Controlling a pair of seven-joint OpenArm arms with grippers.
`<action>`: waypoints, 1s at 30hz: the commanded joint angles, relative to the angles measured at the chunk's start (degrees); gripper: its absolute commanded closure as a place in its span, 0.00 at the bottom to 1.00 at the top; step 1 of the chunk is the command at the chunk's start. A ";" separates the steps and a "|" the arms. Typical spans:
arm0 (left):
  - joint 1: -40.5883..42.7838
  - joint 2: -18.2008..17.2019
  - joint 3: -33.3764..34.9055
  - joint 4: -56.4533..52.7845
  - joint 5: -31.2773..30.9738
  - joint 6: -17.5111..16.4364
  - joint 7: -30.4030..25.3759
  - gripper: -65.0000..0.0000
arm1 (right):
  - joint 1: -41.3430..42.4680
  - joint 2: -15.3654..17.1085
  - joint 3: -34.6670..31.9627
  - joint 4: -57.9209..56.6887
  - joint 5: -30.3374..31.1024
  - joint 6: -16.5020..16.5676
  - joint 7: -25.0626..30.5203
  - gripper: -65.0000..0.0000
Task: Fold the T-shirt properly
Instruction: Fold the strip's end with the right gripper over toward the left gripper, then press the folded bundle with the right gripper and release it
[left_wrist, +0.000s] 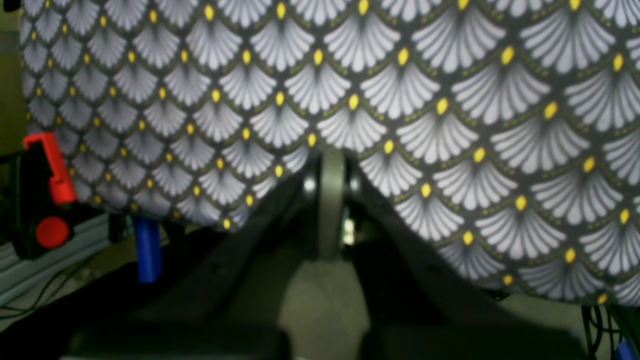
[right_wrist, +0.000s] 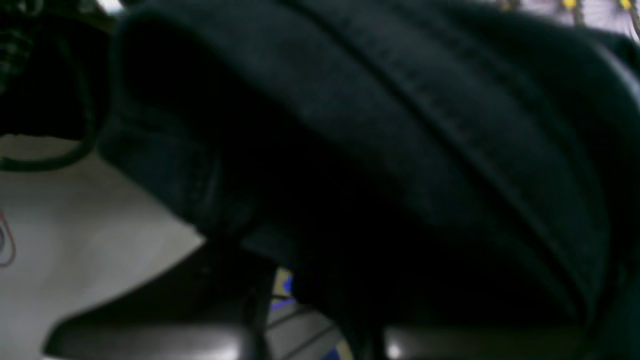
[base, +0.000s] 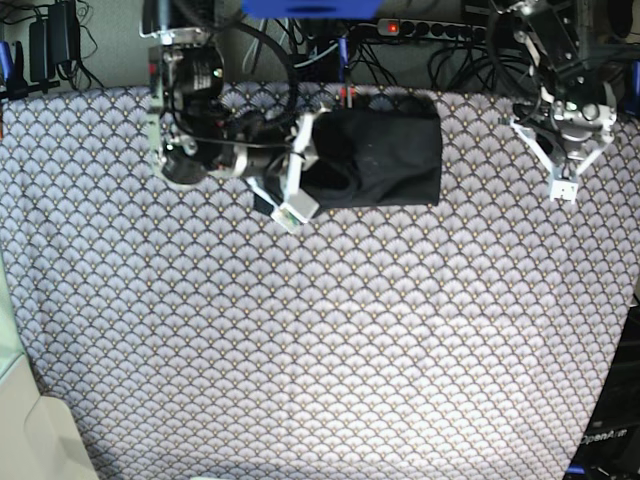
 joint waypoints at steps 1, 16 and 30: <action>-0.32 -0.54 -0.07 1.17 -0.05 0.12 -0.54 1.00 | 0.98 -0.83 -0.50 0.93 1.64 0.01 0.82 1.00; 1.44 -0.54 0.20 1.08 0.04 0.12 -6.43 1.00 | 5.99 -0.48 -7.53 -5.04 0.05 0.01 1.26 1.00; 1.53 -0.36 0.29 1.08 0.04 0.12 -6.35 1.00 | 9.50 -0.74 -13.68 -5.92 0.05 0.01 2.40 0.92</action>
